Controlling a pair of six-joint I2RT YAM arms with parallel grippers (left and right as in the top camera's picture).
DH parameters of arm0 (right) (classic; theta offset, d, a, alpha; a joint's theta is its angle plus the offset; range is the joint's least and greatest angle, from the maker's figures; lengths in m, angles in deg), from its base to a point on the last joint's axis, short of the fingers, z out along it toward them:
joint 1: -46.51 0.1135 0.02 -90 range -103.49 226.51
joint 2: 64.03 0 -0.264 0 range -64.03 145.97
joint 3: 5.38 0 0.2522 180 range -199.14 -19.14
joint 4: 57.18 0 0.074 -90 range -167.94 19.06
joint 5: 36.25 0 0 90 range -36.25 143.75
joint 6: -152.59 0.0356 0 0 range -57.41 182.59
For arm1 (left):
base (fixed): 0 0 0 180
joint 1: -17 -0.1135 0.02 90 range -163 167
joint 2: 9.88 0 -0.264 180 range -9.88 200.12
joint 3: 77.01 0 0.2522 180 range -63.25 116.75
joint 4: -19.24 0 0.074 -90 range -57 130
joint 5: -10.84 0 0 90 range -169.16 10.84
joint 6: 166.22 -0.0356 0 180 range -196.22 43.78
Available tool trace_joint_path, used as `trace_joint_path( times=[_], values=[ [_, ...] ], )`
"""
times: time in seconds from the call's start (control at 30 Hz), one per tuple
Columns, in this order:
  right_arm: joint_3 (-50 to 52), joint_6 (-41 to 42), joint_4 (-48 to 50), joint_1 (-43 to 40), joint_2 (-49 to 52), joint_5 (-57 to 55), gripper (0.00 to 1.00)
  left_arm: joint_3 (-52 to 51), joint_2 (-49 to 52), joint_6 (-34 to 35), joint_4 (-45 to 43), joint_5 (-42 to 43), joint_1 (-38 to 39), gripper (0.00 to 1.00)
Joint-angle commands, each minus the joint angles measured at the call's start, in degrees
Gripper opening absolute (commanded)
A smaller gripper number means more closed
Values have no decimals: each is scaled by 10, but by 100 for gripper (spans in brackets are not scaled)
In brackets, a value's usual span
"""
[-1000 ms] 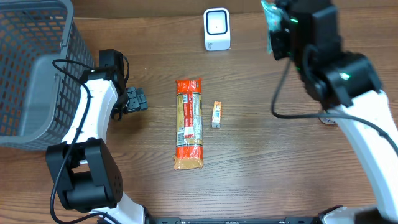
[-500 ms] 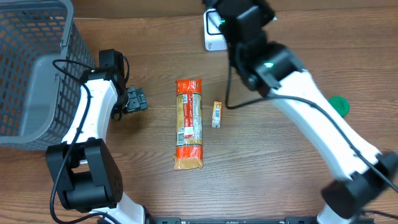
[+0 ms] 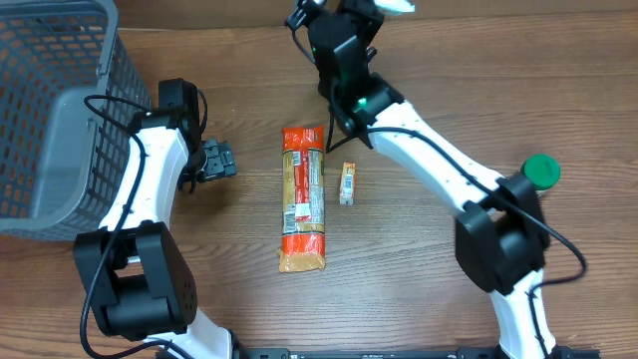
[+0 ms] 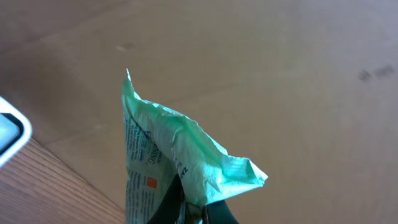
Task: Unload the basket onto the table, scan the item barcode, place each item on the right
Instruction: 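Lift the packet and carry it with the right gripper to the scanner, then hold the mint-green packet under the white scanner with the right gripper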
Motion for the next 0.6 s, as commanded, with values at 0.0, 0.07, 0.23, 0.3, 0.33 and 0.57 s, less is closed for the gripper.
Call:
trace_joint_path(
  times=[0.0, 0.07, 0.23, 0.3, 0.33, 0.57],
  values=[
    [-16, -21, 35, 0, 34, 29, 3, 2, -12, -9, 0, -5, 0, 100],
    [-16, 2, 76, -4, 49, 41, 3, 2, -12, -9, 0, -5, 0, 100],
    [-16, 111, 113, -18, 59, 102, 3, 2, -12, -9, 0, -5, 0, 100],
    [-16, 150, 129, -24, 59, 112, 3, 2, -12, -9, 0, -5, 0, 100],
    [-16, 183, 142, -30, 59, 115, 3, 2, -12, -9, 0, -5, 0, 100],
    [-16, 326, 191, -42, 59, 142, 4, 2, -12, -9, 0, -5, 0, 100]
  ],
)
